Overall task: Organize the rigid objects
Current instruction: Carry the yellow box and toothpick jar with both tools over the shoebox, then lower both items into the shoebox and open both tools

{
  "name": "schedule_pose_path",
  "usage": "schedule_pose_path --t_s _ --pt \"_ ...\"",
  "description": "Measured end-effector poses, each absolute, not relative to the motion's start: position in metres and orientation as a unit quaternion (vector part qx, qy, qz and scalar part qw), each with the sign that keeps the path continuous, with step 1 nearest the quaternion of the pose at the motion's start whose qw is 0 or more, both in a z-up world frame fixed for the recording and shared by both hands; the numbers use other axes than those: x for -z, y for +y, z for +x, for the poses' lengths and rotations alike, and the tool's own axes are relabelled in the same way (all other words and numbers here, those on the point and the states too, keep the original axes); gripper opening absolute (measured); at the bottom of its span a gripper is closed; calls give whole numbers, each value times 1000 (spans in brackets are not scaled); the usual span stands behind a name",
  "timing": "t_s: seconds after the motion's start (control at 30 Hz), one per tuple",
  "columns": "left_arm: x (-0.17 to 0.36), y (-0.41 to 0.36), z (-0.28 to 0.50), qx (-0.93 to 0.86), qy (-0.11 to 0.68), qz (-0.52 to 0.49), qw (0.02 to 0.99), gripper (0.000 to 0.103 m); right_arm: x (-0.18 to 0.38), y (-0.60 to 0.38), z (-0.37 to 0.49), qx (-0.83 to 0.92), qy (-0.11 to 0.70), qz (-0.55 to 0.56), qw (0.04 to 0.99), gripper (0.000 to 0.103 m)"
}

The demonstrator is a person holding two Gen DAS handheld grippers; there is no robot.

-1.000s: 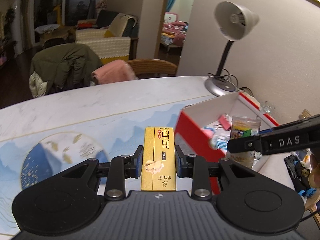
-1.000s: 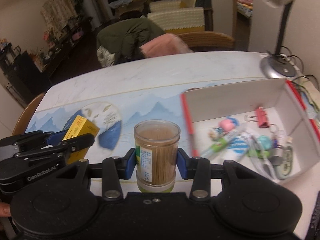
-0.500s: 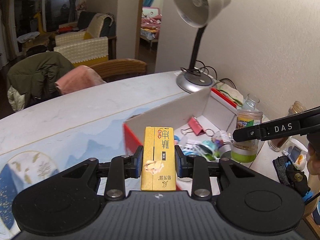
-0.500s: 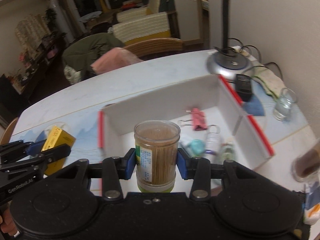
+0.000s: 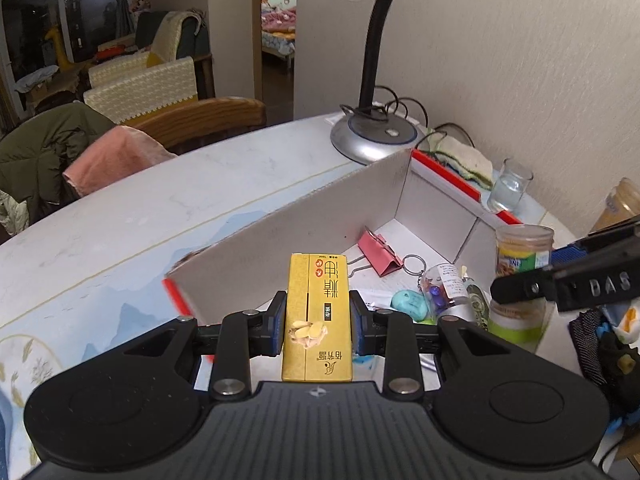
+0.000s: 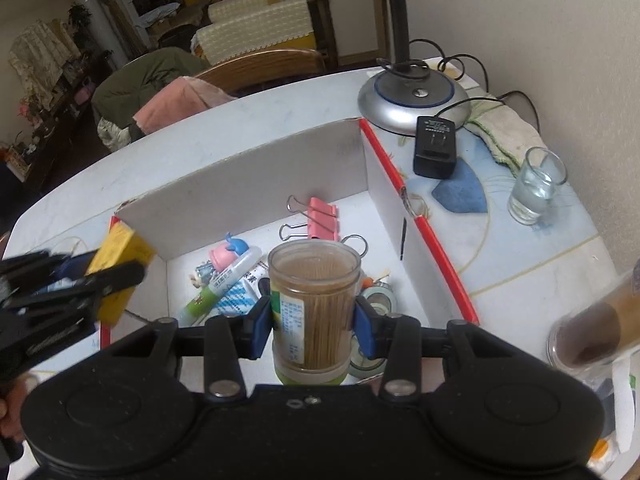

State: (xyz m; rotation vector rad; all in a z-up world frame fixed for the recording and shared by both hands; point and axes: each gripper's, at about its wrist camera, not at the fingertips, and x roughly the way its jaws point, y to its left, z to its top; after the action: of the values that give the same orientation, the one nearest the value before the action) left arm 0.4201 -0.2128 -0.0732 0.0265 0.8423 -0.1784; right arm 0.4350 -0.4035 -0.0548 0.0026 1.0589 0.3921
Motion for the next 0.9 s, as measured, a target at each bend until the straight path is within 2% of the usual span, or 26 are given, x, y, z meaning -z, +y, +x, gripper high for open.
schedule_pose_path --t_s 0.9 --pt "137 -275 514 110 494 40 862 30 104 -407 478 -171 553 -13 815 41"
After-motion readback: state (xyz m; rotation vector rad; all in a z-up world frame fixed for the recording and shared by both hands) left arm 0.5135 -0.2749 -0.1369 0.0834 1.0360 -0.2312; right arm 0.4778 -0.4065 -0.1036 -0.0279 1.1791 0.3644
